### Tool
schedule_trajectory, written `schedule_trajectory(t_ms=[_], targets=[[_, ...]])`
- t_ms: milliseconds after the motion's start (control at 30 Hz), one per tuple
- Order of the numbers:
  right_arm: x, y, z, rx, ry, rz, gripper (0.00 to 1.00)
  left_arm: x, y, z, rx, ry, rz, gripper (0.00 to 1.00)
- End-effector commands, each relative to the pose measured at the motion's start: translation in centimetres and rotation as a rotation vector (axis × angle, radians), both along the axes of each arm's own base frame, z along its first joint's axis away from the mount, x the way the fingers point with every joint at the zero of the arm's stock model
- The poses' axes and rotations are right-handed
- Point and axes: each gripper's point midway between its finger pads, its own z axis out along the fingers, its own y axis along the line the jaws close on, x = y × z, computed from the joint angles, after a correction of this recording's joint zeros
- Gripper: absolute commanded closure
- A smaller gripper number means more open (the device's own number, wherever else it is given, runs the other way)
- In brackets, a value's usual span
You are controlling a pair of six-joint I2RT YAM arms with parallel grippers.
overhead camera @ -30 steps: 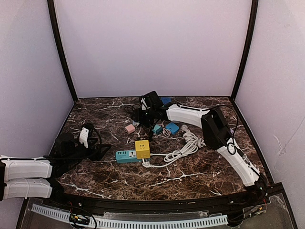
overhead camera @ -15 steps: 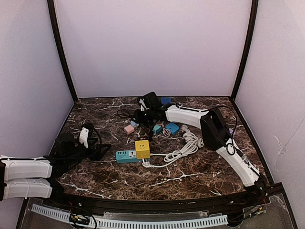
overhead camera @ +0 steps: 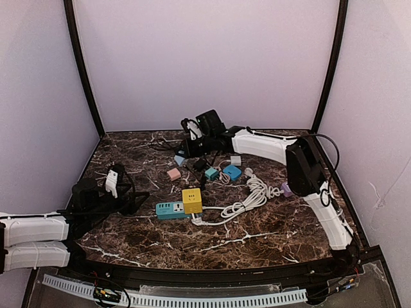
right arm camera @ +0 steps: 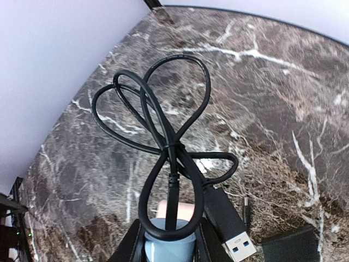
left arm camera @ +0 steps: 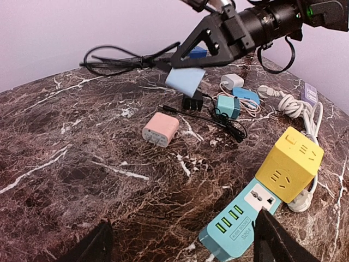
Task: Insert the plug
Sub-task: Pick up the plug from the center of the board.
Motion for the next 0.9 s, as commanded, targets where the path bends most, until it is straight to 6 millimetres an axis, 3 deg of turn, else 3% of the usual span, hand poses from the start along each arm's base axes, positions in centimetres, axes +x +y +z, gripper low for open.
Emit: schedule_trajectory(t_ms=[0, 133, 200, 267, 400, 433, 600, 733, 867], targets=[[-1.3, 0.3, 11.5, 0.177, -0.229, 0.101, 1.00, -0.4, -0.1, 0.6, -0.013, -0.009, -0.021, 0.23], [-4.4, 0.2, 17.1, 0.248, -0.366, 0.185, 1.00, -0.8, -1.6, 2.9, -0.068, -0.036, -0.108, 0.25], [-6.7, 0.4, 20.1, 0.298, -0.447, 0.238, 1.00, -1.2, -3.0, 5.3, -0.115, -0.077, -0.191, 0.26], [-9.3, 0.3, 23.2, 0.371, -0.525, 0.282, 1.00, -1.5, -4.4, 9.3, -0.175, -0.144, -0.281, 0.27], [-13.4, -0.4, 27.4, 0.484, -0.662, 0.290, 1.00, -2.6, -6.5, 15.7, -0.287, -0.210, -0.453, 0.28], [-14.5, -0.5, 28.2, 0.510, -0.696, 0.296, 1.00, -2.8, -6.9, 16.2, -0.306, -0.194, -0.479, 0.28], [-19.1, -0.5, 30.0, 0.596, -0.802, 0.345, 1.00, -2.6, -7.5, 20.8, -0.357, -0.237, -0.525, 0.27], [-20.9, -0.2, 30.1, 0.629, -0.806, 0.394, 1.00, -1.9, -7.4, 22.0, -0.367, -0.236, -0.491, 0.24], [-21.9, 0.3, 30.0, 0.661, -0.795, 0.435, 1.00, -2.7, -7.5, 23.0, -0.366, -0.277, -0.529, 0.25]])
